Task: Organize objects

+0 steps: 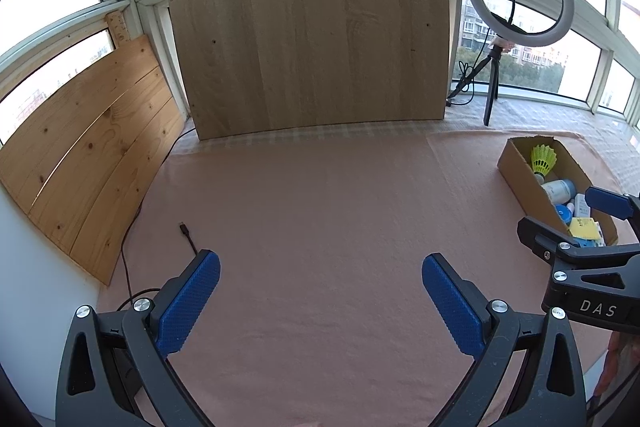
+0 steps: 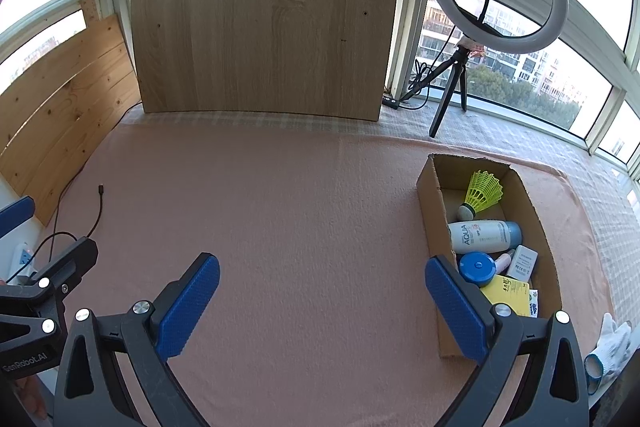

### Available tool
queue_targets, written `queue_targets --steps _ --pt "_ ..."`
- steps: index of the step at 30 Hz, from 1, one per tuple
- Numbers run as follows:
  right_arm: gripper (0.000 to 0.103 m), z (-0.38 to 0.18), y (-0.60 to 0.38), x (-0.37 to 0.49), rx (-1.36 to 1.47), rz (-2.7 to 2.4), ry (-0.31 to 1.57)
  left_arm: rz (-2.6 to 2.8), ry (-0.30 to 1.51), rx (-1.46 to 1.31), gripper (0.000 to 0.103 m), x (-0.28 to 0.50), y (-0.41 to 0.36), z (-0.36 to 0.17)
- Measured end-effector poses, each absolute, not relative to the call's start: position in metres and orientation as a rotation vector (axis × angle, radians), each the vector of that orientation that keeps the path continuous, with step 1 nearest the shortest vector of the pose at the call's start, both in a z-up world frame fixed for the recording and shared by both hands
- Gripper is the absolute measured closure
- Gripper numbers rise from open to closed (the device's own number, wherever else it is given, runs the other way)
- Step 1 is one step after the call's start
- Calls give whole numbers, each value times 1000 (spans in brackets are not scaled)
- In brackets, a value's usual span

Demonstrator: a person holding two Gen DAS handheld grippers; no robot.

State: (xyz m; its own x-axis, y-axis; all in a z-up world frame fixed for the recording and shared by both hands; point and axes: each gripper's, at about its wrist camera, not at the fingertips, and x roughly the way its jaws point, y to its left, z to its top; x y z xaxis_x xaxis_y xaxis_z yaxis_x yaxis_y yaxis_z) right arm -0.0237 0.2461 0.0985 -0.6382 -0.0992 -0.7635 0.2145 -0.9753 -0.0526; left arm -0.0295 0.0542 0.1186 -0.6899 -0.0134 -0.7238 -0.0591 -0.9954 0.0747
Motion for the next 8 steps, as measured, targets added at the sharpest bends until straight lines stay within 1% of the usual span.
queue_targets --steps 8 --pt "2 95 248 -20 1246 -2688 206 2868 138 -1185 0 -26 55 121"
